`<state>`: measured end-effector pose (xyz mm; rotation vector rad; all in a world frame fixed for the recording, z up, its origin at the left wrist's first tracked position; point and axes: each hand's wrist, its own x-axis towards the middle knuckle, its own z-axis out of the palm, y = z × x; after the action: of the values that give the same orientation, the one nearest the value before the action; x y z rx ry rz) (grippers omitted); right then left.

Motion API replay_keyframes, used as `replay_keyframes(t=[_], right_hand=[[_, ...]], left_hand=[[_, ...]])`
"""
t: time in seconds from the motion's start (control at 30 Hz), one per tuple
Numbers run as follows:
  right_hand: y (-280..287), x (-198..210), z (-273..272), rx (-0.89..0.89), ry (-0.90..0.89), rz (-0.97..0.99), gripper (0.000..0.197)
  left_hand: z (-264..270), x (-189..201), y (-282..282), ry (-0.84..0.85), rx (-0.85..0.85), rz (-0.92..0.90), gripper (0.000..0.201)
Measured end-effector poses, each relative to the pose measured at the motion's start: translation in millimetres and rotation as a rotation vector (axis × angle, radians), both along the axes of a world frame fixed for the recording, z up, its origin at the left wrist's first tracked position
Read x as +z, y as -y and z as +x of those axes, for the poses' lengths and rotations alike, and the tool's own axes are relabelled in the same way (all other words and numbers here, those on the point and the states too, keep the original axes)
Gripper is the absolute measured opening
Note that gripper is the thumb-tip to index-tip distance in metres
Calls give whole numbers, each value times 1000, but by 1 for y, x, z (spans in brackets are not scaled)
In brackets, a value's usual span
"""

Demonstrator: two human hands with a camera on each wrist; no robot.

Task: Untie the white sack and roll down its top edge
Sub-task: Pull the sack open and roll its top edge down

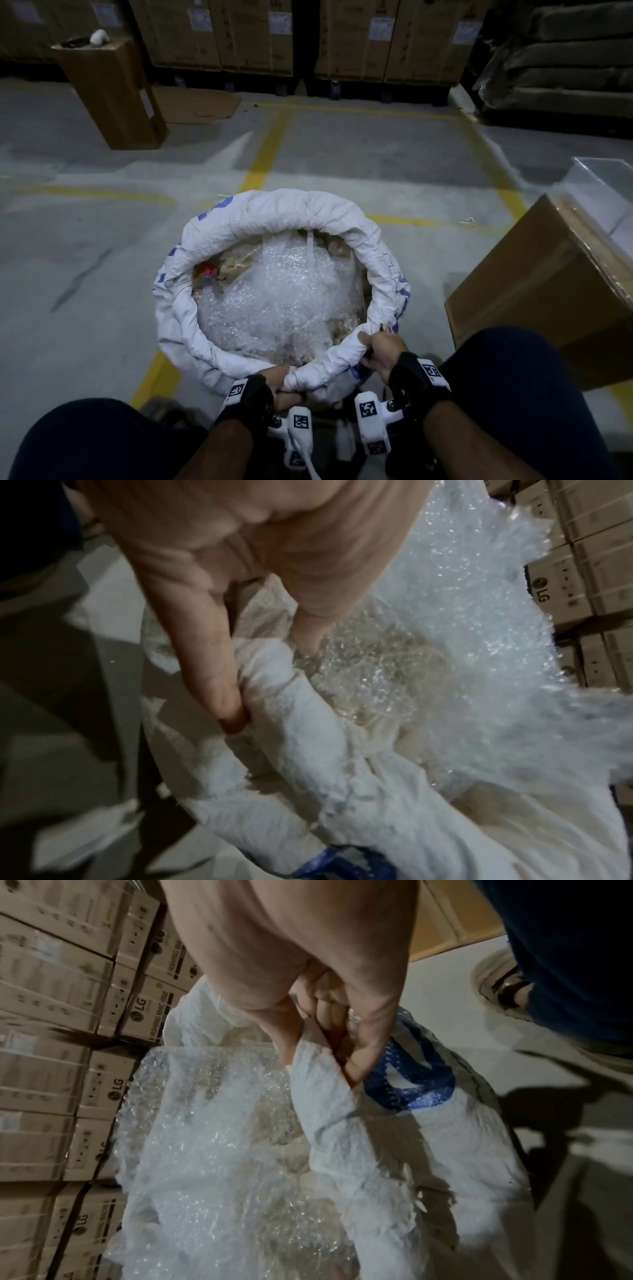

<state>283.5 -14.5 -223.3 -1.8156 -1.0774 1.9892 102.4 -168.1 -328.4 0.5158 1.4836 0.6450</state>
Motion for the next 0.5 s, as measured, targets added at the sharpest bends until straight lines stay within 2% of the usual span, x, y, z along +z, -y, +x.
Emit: replay_keyframes(t=[0.03,0.07,0.1,0.17,0.3,0.4,0.5], right_hand=[[0,2,1,4,-13,-6,17],[-2,-1,1,11,-15,-5,16],[-3,0,1,12,-9,-7,17],[-8,-3,2,6,-1,-11,20],[-12,-5,2,2,39,-39,24],[-11,1,4,85,119,-63,4],[-12,7,6,158,164,-97,17]], left_hand=[[4,5,-5,57,160,10,28],[8,10,-3,-14,333,8,38],[15,15,-5,84,577,-79,44],[23,17,-3,148,739,-135,39],[25,26,6,151,793,-194,24],[30,37,17,148,770,-224,7],[31,38,26,131,752,-252,11]])
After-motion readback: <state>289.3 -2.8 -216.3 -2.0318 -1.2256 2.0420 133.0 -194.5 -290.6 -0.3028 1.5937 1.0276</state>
